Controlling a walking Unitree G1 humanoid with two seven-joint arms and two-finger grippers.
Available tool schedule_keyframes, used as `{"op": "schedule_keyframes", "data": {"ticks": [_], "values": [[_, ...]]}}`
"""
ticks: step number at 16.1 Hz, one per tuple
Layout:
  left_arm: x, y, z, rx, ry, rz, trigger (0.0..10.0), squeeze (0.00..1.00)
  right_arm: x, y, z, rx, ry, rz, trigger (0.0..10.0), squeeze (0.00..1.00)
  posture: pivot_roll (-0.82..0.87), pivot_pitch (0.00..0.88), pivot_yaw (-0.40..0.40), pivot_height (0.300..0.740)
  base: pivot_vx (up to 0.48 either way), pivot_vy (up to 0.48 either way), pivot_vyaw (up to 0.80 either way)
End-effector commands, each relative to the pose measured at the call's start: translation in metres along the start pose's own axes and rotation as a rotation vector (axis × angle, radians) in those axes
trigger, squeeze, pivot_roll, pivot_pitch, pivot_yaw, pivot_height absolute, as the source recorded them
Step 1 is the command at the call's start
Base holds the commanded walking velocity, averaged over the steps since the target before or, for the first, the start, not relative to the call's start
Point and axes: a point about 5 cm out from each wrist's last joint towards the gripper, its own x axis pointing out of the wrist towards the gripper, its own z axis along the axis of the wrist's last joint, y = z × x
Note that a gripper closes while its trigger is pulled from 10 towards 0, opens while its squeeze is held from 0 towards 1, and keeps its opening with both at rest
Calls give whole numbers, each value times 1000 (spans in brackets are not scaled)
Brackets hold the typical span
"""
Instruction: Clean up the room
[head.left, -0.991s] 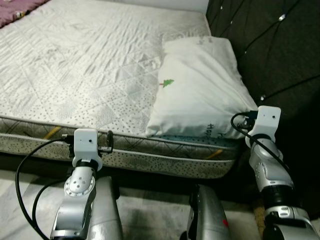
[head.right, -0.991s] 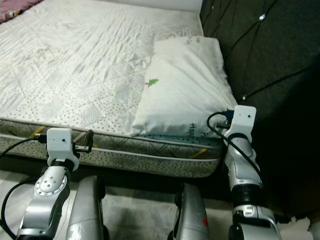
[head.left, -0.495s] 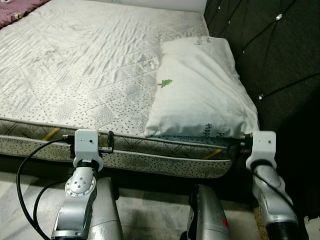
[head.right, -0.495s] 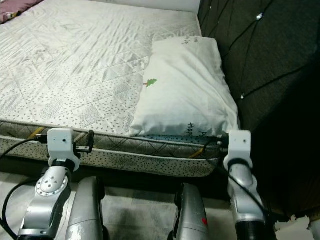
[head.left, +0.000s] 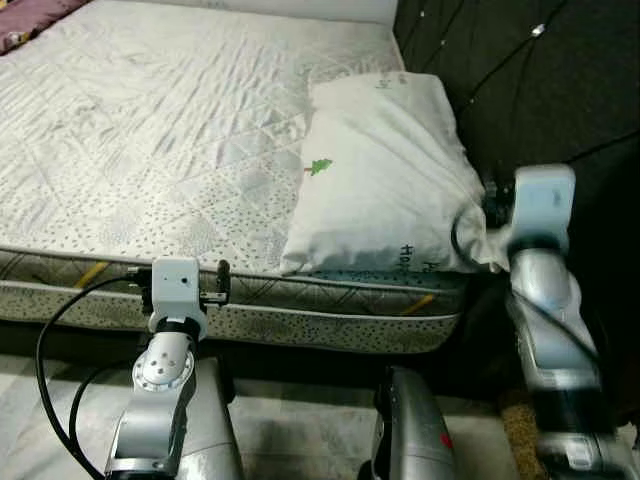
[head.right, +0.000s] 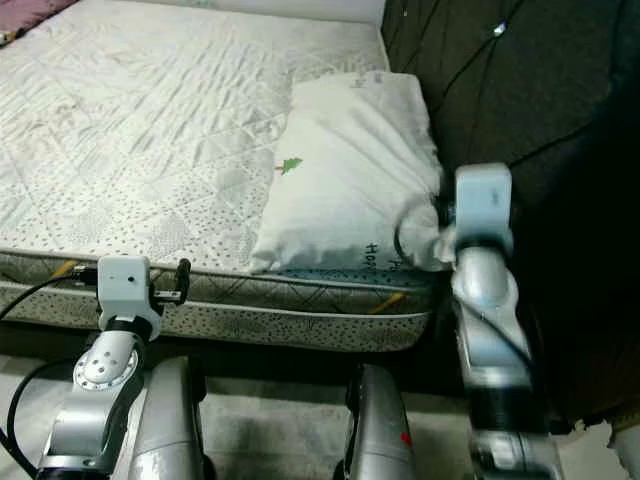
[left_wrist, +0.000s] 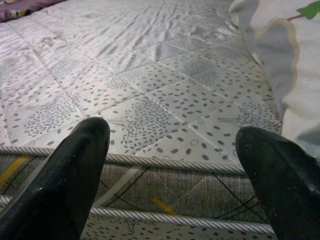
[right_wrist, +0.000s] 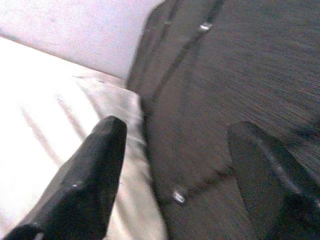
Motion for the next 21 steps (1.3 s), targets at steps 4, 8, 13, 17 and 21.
{"op": "schedule_keyframes", "data": {"ticks": [4,8,13,17,21], "values": [[1,-2,1,3,3,3,10000,0,11,44,-47,12,245,192,10000,1000,122,0,-75,512,0,0,0],[-1,2,0,7,7,18,10000,0,-4,86,-85,330,616,253,10000,1000,138,0,-84,512,0,0,0],[0,-3,1,2,4,11,10000,0,20,78,-39,400,287,215,10000,1000,122,0,-79,512,0,0,0],[7,-6,4,-6,-10,9,10000,0,20,81,21,396,-29,250,10000,1000,109,0,-74,512,0,0,0],[7,-9,3,-10,-11,6,10000,0,5,99,30,432,-57,347,10000,0,103,0,-69,516,0,0,-103]]}}
